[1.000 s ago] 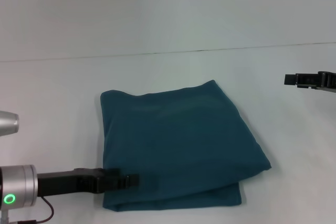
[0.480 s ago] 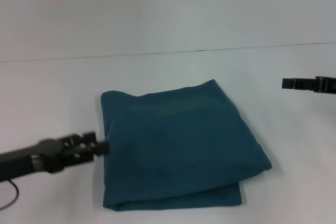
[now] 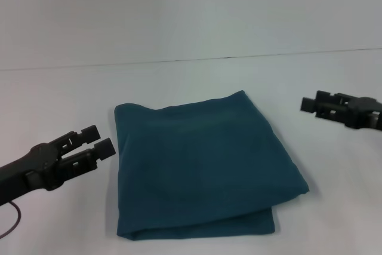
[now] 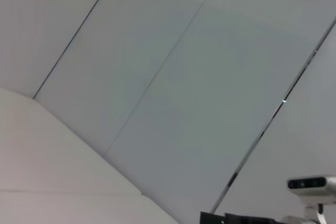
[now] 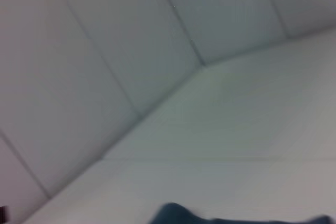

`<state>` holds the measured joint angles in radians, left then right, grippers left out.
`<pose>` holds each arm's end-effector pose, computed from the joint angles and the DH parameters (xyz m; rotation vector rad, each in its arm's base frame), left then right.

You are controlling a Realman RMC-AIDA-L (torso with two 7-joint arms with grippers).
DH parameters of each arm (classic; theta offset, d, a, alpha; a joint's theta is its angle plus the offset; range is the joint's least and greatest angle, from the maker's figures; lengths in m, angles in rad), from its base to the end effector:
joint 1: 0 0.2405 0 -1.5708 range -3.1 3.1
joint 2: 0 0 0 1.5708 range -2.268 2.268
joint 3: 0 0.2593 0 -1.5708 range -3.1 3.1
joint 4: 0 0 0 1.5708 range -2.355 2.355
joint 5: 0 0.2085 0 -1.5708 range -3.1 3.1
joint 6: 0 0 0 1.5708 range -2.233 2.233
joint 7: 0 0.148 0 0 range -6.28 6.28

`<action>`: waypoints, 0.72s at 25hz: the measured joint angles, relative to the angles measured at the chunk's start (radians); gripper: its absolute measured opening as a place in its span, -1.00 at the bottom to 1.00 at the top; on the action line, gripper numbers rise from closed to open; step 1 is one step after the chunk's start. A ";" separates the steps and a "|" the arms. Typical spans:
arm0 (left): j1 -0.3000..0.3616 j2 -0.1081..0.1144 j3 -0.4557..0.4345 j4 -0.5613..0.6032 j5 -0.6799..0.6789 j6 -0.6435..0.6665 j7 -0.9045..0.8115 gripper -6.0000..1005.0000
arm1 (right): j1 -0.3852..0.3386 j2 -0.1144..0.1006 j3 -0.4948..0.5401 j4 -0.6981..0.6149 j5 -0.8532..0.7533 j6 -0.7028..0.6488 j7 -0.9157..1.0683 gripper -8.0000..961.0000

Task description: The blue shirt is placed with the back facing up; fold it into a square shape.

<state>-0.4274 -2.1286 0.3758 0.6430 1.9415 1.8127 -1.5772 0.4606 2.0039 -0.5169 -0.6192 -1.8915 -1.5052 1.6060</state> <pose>-0.2743 0.2869 0.0207 -2.4487 -1.0208 -1.2283 0.3066 0.3371 0.0529 -2.3264 1.0270 0.8837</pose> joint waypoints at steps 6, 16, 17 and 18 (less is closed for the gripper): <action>0.015 -0.020 0.010 -0.002 -0.017 0.004 0.099 0.75 | -0.021 0.041 -0.004 0.044 0.043 -0.062 -0.216 0.75; 0.029 -0.030 0.033 -0.002 -0.014 0.010 0.160 0.74 | -0.034 0.046 -0.005 0.052 0.044 -0.077 -0.228 0.94; 0.029 -0.031 0.034 -0.002 -0.014 0.011 0.167 0.74 | -0.033 0.048 -0.007 0.052 0.043 -0.075 -0.228 0.93; 0.030 -0.032 0.034 -0.002 -0.014 0.012 0.172 0.74 | -0.031 0.049 -0.008 0.053 0.042 -0.075 -0.229 0.93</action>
<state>-0.3976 -2.1603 0.4094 0.6411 1.9278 1.8251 -1.4052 0.4291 2.0533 -0.5249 -0.5667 -1.8494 -1.5803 1.3774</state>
